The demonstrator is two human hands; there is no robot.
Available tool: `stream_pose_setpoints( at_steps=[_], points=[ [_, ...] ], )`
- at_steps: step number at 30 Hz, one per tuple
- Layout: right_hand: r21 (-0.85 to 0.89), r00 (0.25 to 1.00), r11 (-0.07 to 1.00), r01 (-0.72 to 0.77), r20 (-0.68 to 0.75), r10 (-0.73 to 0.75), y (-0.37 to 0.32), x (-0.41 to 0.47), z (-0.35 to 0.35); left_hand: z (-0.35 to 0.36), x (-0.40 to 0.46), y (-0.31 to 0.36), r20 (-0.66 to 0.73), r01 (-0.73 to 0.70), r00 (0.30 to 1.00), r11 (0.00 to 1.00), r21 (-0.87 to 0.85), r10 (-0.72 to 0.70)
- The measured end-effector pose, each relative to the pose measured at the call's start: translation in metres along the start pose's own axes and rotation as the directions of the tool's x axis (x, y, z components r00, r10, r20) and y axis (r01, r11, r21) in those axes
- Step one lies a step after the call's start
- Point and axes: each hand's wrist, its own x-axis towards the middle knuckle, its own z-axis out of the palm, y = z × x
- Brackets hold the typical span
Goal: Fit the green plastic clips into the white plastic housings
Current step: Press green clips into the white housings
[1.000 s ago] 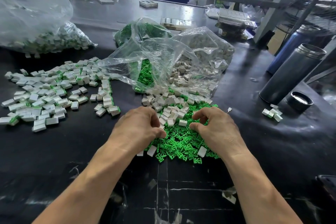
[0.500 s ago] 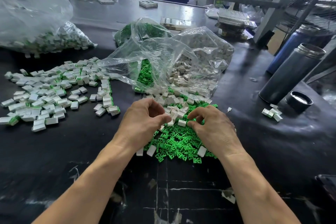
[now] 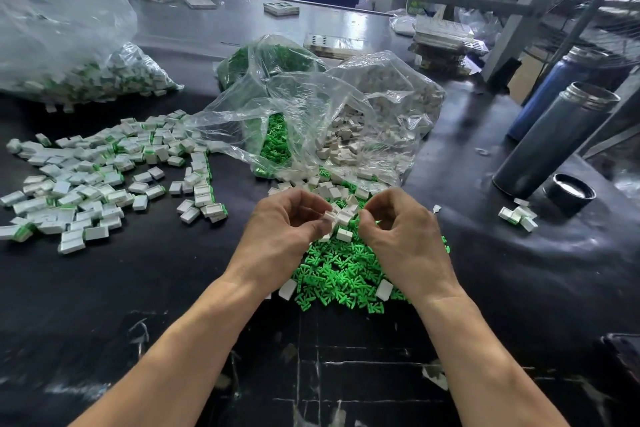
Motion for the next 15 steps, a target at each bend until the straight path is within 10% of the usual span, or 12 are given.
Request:
stream_pose_setpoints(
  at_steps=[8, 15],
  points=[
    [0.430, 0.991, 0.894, -0.123, 0.107, 0.085, -0.0053, -0.0041, 0.0068, 0.0032, 0.0005, -0.0038, 0.017, -0.019, 1.000, 0.997, -0.077, 0.021],
    [0.471, 0.992, 0.881, -0.045, 0.129, -0.018, -0.0067, -0.0054, 0.0056, 0.0037, 0.0004, -0.0030, 0.013, -0.020, 1.000, 0.992, -0.121, 0.022]
  ],
)
